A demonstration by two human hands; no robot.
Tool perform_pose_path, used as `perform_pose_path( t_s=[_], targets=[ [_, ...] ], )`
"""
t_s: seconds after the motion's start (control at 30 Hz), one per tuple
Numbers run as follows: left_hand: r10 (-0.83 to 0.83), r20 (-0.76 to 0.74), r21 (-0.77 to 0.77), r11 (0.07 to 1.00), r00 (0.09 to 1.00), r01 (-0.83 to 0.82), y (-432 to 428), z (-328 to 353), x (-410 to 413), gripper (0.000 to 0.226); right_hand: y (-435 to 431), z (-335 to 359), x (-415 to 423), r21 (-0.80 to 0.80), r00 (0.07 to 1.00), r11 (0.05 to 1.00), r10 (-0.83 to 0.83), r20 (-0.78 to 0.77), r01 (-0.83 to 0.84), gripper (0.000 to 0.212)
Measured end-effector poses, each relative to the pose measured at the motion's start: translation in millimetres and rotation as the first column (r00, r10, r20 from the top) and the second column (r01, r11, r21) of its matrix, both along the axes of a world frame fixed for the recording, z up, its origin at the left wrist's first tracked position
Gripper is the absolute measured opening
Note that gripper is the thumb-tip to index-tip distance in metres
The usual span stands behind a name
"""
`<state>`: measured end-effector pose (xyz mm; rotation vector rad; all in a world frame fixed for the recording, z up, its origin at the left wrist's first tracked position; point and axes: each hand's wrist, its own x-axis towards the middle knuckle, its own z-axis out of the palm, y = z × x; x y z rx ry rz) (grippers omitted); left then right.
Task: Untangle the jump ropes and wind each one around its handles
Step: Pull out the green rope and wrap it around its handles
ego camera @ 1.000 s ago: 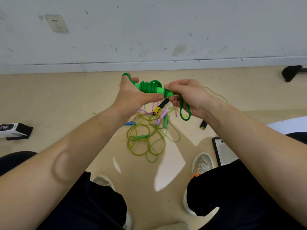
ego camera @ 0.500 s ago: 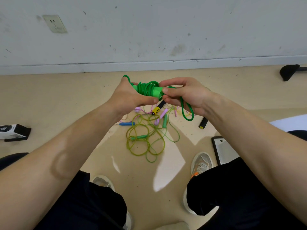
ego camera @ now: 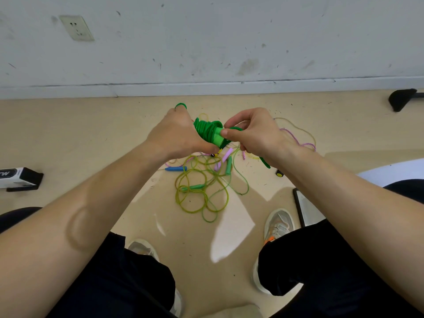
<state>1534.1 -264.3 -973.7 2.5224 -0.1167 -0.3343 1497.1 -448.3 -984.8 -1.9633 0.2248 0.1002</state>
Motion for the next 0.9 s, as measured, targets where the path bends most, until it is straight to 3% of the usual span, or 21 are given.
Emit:
perform_pose_path(
  t_s=[0.07, 0.13, 0.27, 0.37, 0.5, 0.57, 0.7, 0.8, 0.9],
  targets=[
    [0.012, -0.082, -0.036, 0.999, 0.997, -0.015, 3, 2, 4, 0.093, -2, 1, 1, -0.012, 1.000, 1.000, 0.005, 0.025, -0.004, 0.018],
    [0.018, -0.211, -0.177, 0.983, 0.977, -0.056, 6, 3, 7, 0.095, -3, 3, 2, -0.098, 0.993, 0.994, 0.051, 0.105, -0.041, 0.016],
    [0.015, -0.477, -0.419, 0.875, 0.879, -0.242, 6, 0, 4, 0.052, -3, 5, 5, -0.304, 0.947, 0.950, 0.157, 0.281, -0.068, 0.011],
    [-0.002, -0.594, -0.526, 0.758, 0.805, -0.386, 3, 1, 0, 0.050, -4, 4, 8, -0.399, 0.898, 0.916, 0.207, 0.387, -0.039, 0.016],
    [-0.048, -0.632, -0.635, 0.604, 0.773, -0.481, 2, 7, -1, 0.049, -2, 7, 4, -0.382, 0.847, 0.921, 0.143, 0.512, 0.076, 0.014],
    [-0.036, -0.624, -0.663, 0.552, 0.781, -0.505, 1, 9, 0, 0.038, 1, 8, 0, -0.384, 0.820, 0.914, 0.115, 0.560, 0.134, 0.017],
    [-0.001, -0.609, -0.689, 0.496, 0.793, -0.528, 5, 11, 5, 0.018, 3, 12, -2, -0.461, 0.800, 0.886, 0.243, 0.549, 0.047, 0.023],
    [-0.006, -0.611, -0.703, 0.464, 0.791, -0.539, 11, 11, 9, 0.029, -3, 15, 1, -0.561, 0.781, 0.825, 0.394, 0.485, -0.067, 0.020],
    [-0.040, -0.611, -0.690, 0.518, 0.791, -0.507, 14, 9, 8, 0.049, -6, 21, 4, -0.688, 0.737, 0.724, 0.490, 0.465, -0.047, 0.020]
  ],
)
